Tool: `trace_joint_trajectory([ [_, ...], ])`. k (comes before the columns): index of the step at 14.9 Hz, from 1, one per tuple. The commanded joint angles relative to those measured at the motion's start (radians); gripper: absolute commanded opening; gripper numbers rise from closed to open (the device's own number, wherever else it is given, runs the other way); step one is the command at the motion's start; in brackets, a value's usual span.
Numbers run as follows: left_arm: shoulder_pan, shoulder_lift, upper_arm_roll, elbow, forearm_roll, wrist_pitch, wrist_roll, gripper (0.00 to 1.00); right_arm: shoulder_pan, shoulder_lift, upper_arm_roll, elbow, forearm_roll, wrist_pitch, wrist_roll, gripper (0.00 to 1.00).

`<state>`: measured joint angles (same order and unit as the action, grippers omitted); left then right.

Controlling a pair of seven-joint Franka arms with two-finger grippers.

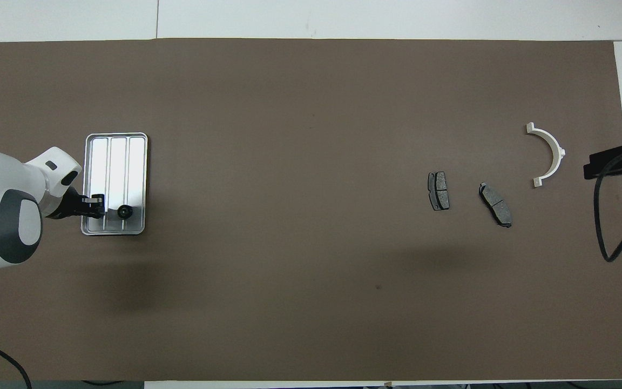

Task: Pick bearing gear from pile to tray

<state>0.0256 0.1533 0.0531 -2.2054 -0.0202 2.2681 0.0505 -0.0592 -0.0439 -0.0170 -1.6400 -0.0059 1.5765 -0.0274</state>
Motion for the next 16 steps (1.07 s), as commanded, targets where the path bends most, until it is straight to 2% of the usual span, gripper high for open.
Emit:
trace_joint_trajectory([
  [1, -0.003, -0.037, -0.002, -0.046, 0.008, 0.027, -0.006, 0.03, -0.022, -0.021, 0.014, -0.024, 0.017, 0.002, -0.025, 1.0],
  [2, -0.003, -0.037, -0.002, -0.046, 0.008, 0.027, -0.006, 0.11, -0.022, -0.021, 0.014, -0.024, 0.017, 0.002, -0.025, 1.0],
  [5, -0.003, -0.037, -0.002, -0.046, 0.008, 0.03, -0.006, 0.61, -0.022, -0.021, 0.014, -0.024, 0.017, 0.002, -0.025, 1.0],
  [6, -0.003, -0.037, -0.002, -0.045, 0.008, 0.028, -0.006, 0.69, -0.022, -0.021, 0.014, -0.024, 0.017, 0.002, -0.025, 1.0],
  [7, -0.003, -0.035, -0.002, -0.039, 0.008, 0.025, -0.005, 0.82, -0.022, -0.021, 0.014, -0.024, 0.017, 0.0, -0.025, 1.0],
  [8, -0.003, -0.032, -0.002, -0.025, 0.008, 0.018, -0.003, 0.91, -0.022, -0.021, 0.014, -0.024, 0.017, 0.0, -0.025, 1.0],
  [10, 0.0, -0.026, -0.002, 0.024, 0.008, -0.021, -0.003, 1.0, -0.022, -0.021, 0.014, -0.024, 0.017, 0.0, -0.025, 1.0],
  [16, 0.013, -0.037, -0.001, 0.205, 0.008, -0.221, 0.002, 1.0, -0.022, -0.021, 0.014, -0.023, 0.015, -0.001, -0.023, 1.0],
])
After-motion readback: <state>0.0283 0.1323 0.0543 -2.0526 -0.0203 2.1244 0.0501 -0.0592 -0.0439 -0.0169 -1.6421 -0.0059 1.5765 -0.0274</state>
